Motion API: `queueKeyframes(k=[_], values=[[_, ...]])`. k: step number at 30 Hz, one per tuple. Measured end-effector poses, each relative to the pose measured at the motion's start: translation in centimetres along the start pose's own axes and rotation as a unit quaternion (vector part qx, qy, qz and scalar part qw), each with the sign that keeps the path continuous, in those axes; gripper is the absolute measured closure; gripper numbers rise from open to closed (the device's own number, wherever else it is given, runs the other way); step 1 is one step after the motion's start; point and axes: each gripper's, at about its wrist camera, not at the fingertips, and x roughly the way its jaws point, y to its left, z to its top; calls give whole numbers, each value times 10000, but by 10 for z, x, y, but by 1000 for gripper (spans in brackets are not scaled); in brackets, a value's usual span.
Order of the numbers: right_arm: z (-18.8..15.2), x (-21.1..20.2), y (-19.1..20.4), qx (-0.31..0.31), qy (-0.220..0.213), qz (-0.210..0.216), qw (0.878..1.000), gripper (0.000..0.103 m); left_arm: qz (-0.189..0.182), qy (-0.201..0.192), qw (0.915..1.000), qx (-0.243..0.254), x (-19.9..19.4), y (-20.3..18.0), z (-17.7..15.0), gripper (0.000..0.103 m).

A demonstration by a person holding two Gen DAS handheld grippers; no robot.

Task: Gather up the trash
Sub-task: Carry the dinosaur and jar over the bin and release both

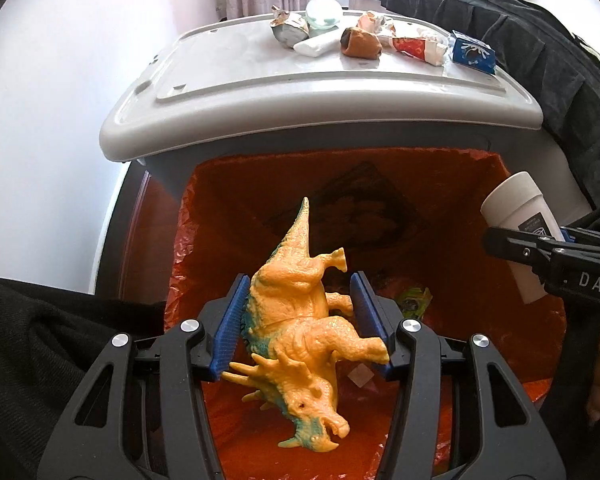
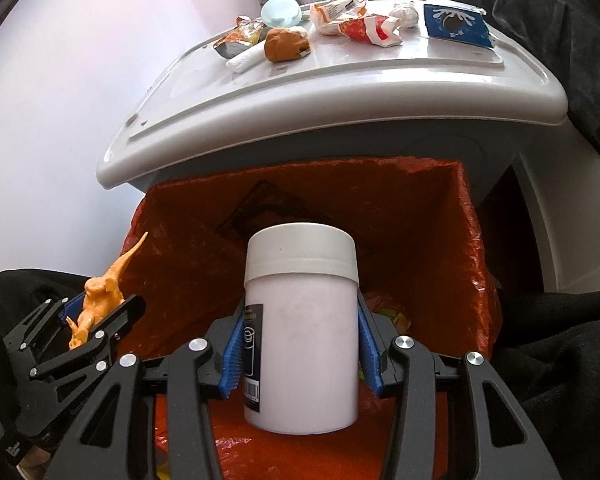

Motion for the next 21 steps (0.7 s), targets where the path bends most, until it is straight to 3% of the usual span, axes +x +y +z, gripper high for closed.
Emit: queueKeyframes(k=[19, 20, 21], values=[[1, -1, 1, -34, -71, -39, 10000, 56, 27, -85, 9999, 71, 2, -5, 1, 52], [1, -1, 1, -33, -73, -43, 10000, 56, 55, -107, 9999, 41, 2, -5, 1, 51], [2, -1, 1, -19, -75, -77, 9999, 48, 98, -136, 9999, 10, 1, -3, 1, 43]])
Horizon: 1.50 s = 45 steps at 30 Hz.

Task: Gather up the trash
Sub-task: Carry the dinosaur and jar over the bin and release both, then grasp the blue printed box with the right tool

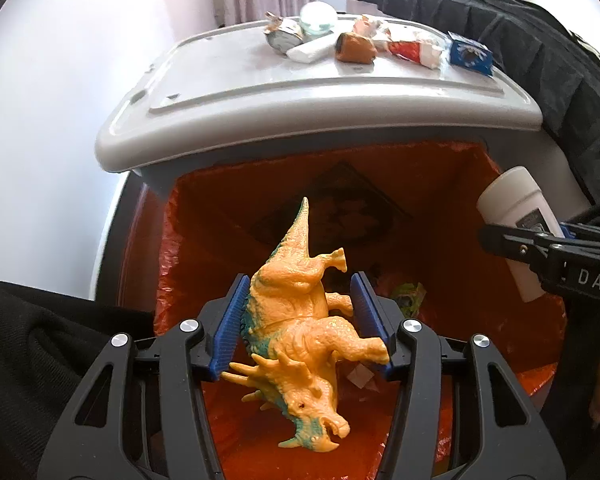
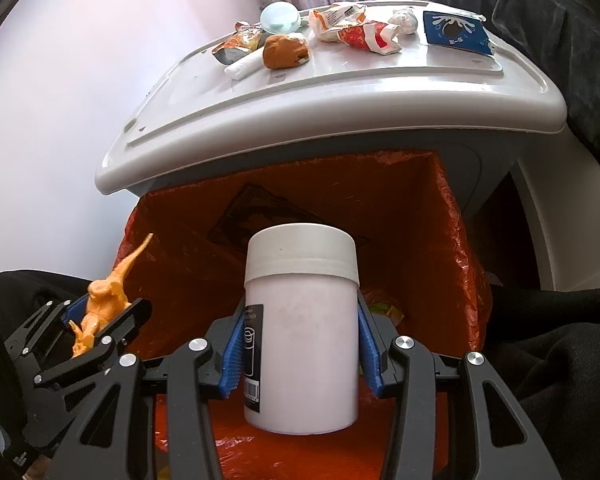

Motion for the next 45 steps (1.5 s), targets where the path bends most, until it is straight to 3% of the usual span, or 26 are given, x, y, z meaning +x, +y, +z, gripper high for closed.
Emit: queueKeyframes(k=[1, 2, 3, 18, 25, 33, 38, 41, 45], values=[[0, 0, -1, 41, -1, -31, 10000, 38, 72, -37, 10000, -36, -2, 1, 1, 34], [1, -3, -3, 90, -94, -101, 9999, 28, 201, -114, 9997, -86, -4, 3, 1, 17], [1, -6, -4, 111, -198, -142, 9996, 28, 296, -241, 9992, -129, -7, 4, 1, 14], [6, -10, -10, 260, -246, -74, 9993, 28, 189, -349, 9991, -114, -9, 4, 2, 14], [25, -14, -9, 61, 48, 172, 9998, 28, 100, -476, 9988, -8, -17, 4, 21, 14], [122, -41, -44, -842, -1, 60, 9964, 22, -305, -778, 9965, 6, -26, 10, 81, 12], [193, -38, -91, -1375, -128, -497, 9892, 20, -426, -962, 9944, 47, -13, 12, 103, 12], [230, -23, -112, -1975, -76, -941, 9757, 20, -480, -892, 9949, -21, 1, 15, 104, 12], [259, 8, -124, -2620, 243, -1209, 9571, 20, -567, -642, 9963, -101, 21, 15, 104, 12]])
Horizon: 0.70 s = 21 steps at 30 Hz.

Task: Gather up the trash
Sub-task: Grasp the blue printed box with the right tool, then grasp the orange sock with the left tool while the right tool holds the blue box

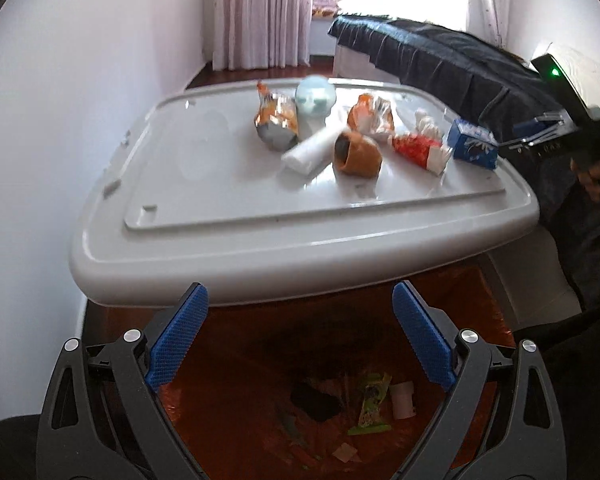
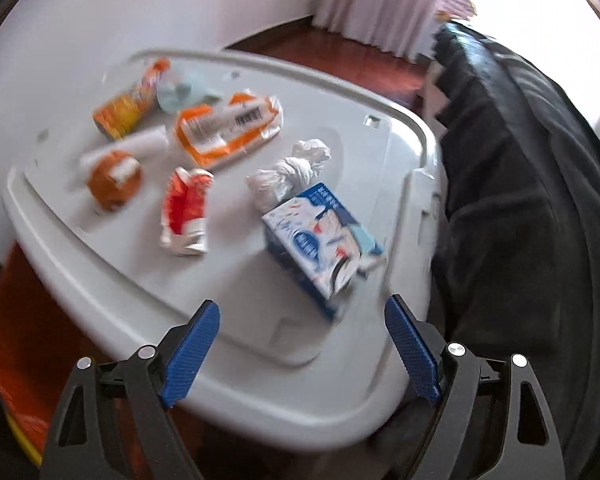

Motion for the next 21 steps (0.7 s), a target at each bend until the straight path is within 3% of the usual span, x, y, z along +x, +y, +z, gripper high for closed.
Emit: queueKeyframes(k=[6, 11, 14, 21], values=[[30, 39, -1, -729, 126, 5, 9973, 20, -59, 28, 9999, 76, 11, -3, 0, 12], [48, 76, -7, -786, 477, 100, 9957, 20, -129, 9, 9997, 203, 13, -9, 0, 12], [49, 86, -15, -219, 567, 586, 9964, 40, -112, -11, 9996, 245, 11, -9, -1, 12], [31, 76, -11, 826, 410, 149, 9956, 43, -240, -143, 9996, 95, 2, -6, -4, 12]])
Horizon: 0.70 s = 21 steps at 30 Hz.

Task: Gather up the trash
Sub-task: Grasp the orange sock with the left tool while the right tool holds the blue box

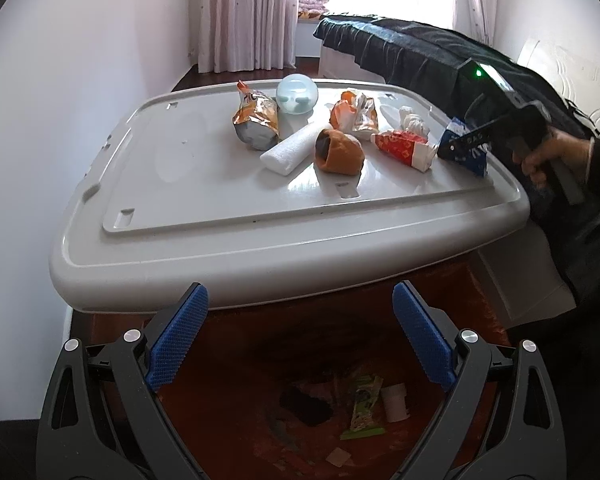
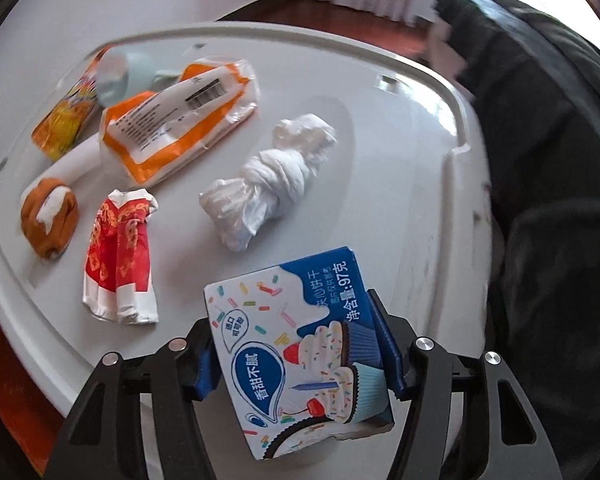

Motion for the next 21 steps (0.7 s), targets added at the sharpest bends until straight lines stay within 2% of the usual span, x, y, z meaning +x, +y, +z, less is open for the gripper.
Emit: queueKeyframes(k=[4, 6, 10, 13, 15, 17, 20, 21], values=[[-8, -8, -1, 576, -137, -460, 9972, 43, 33, -78, 10000, 8, -5, -2, -4, 12], [-12, -29, -1, 854, -452, -542, 9938, 43, 68, -124, 9999, 53, -8, -4, -6, 12], [-36, -87, -5, 1919, -1119, 257, 9747, 43, 91, -203, 9995, 202, -12, -10, -9, 12], [-79, -120, 13, 2525, -1450, 862, 9528, 43, -48, -200, 9994, 284, -10, -18, 0, 12], [-108, -127, 25, 2713, -1593, 1062, 9433, 42, -339, -175, 9989, 263, -4, -26, 14, 12], [-131, -131, 34, 2875, -1583, 1029, 9390, 42, -584, -178, 9977, 294, 3, -35, 29, 12], [-149, -128, 25, 3268, -1480, 1181, 9259, 42, -914, -169, 9951, 350, 22, -47, 57, 12], [-151, -128, 19, 3297, -1497, 1124, 9253, 42, -997, -135, 9943, 346, 29, -49, 66, 12]])
